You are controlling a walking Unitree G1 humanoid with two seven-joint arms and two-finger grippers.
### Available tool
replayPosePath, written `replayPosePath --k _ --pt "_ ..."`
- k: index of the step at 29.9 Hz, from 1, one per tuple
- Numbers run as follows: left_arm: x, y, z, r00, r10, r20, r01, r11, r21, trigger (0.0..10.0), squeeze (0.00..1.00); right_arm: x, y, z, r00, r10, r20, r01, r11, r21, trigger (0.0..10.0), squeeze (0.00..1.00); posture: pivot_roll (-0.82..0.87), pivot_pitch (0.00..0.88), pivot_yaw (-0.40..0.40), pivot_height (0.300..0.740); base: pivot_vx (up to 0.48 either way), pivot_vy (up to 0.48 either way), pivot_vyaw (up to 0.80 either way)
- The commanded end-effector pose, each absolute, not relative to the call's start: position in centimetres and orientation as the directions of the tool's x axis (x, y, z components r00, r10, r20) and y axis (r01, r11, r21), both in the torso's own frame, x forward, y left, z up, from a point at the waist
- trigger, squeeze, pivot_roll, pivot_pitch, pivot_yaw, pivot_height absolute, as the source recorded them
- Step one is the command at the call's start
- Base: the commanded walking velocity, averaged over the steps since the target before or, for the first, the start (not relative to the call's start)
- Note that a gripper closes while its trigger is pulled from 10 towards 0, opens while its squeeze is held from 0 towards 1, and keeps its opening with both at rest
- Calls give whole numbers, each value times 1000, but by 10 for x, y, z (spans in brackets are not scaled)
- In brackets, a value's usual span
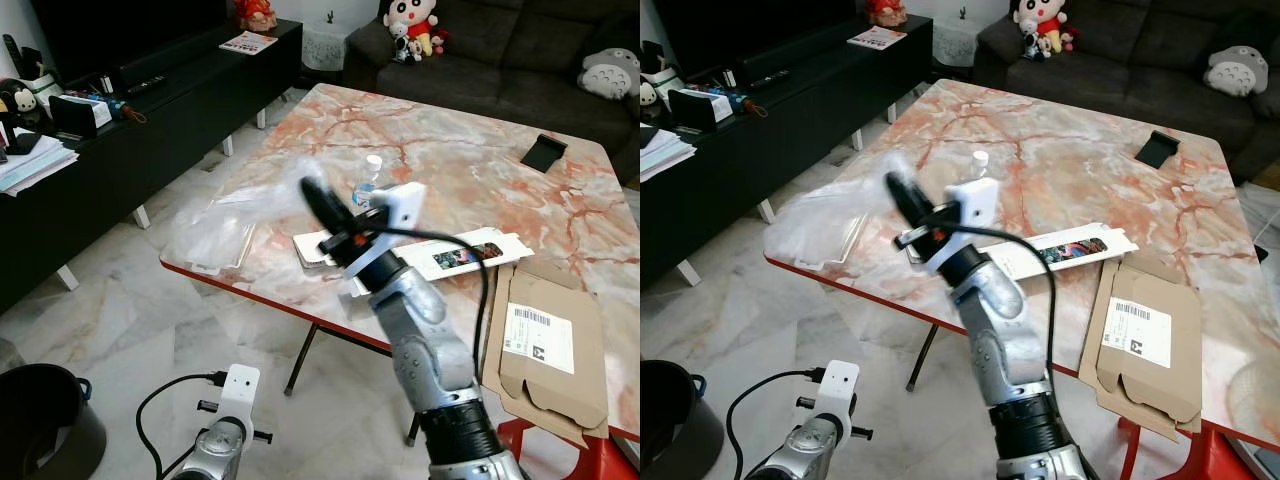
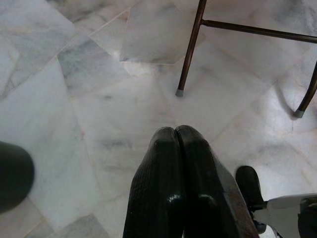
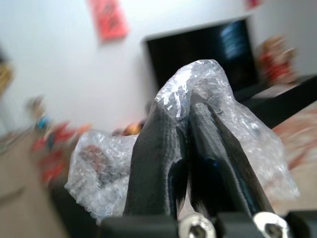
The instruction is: Picking trash to rubbish bin
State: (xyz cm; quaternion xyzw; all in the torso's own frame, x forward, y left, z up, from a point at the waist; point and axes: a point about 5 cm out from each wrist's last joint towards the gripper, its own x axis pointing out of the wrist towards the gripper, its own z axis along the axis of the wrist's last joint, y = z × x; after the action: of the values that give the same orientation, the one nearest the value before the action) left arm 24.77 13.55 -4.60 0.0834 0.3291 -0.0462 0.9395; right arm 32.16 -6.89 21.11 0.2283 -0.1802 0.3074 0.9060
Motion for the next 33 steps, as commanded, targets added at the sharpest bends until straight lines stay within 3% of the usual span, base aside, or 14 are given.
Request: replayPosePath --k 1,18,33 --pt "250 132 -44 788 -43 -614 144 983 116 10000 0 324 -77 221 750 416 514 -624 701 344 10000 0 -114 27 -78 740 0 0 0" --pt "253 133 -40 811 -33 -584 134 982 130 10000 0 327 -93 223 769 362 527 -588 724 361 10000 0 -118 26 -73 740 0 0 0" --pt "254 133 -40 814 -36 -580 134 983 127 10000 0 326 -93 220 772 367 520 -585 730 353 10000 0 -119 24 -68 740 -209 0 0"
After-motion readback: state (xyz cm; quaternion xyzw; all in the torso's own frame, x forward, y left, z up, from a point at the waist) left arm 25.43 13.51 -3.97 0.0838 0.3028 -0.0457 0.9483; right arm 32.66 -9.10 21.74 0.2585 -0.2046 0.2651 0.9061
